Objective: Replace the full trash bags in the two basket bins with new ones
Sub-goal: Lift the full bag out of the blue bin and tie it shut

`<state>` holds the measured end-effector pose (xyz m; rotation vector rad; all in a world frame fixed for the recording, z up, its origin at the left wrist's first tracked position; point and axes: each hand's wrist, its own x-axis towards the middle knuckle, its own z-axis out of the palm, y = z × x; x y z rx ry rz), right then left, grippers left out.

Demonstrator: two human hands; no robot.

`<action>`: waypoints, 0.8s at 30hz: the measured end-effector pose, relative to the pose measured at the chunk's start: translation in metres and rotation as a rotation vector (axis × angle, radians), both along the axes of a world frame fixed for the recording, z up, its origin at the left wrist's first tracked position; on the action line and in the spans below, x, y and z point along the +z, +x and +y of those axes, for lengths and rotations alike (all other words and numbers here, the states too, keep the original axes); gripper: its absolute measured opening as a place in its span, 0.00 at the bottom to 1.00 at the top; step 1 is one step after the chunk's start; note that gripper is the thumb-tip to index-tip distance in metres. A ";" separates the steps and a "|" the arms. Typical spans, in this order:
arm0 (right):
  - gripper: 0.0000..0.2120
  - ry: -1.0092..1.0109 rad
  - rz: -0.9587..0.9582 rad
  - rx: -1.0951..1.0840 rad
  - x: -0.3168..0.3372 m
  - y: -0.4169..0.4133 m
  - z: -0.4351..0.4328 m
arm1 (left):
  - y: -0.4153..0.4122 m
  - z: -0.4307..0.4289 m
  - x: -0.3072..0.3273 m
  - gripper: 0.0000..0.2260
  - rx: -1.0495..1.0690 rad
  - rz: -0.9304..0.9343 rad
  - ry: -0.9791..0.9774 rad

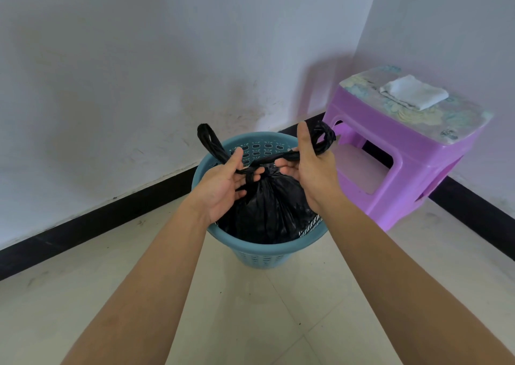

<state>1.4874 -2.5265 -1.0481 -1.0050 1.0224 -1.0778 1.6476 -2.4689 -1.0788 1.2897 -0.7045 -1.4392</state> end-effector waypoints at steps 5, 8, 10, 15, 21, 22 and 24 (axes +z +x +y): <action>0.06 0.078 0.108 0.078 -0.003 -0.003 0.003 | 0.005 -0.001 -0.006 0.11 0.221 0.079 -0.031; 0.05 0.118 0.323 0.150 -0.014 -0.009 -0.002 | 0.010 -0.001 -0.006 0.22 0.334 0.095 -0.079; 0.10 0.007 0.568 0.139 -0.019 -0.014 -0.008 | 0.011 0.001 -0.005 0.23 0.332 -0.004 -0.100; 0.27 -0.511 1.087 0.016 -0.008 -0.019 -0.016 | 0.017 0.008 0.000 0.23 0.240 -0.397 -0.157; 0.28 -0.562 0.745 0.172 0.015 -0.015 -0.023 | 0.023 0.010 0.011 0.22 0.071 -0.638 -0.299; 0.27 -0.480 0.582 0.183 0.025 -0.016 -0.021 | 0.022 0.011 0.013 0.22 0.063 -0.650 -0.311; 0.21 -0.355 0.285 0.153 0.043 -0.020 -0.022 | 0.021 0.011 0.016 0.21 0.061 -0.669 -0.322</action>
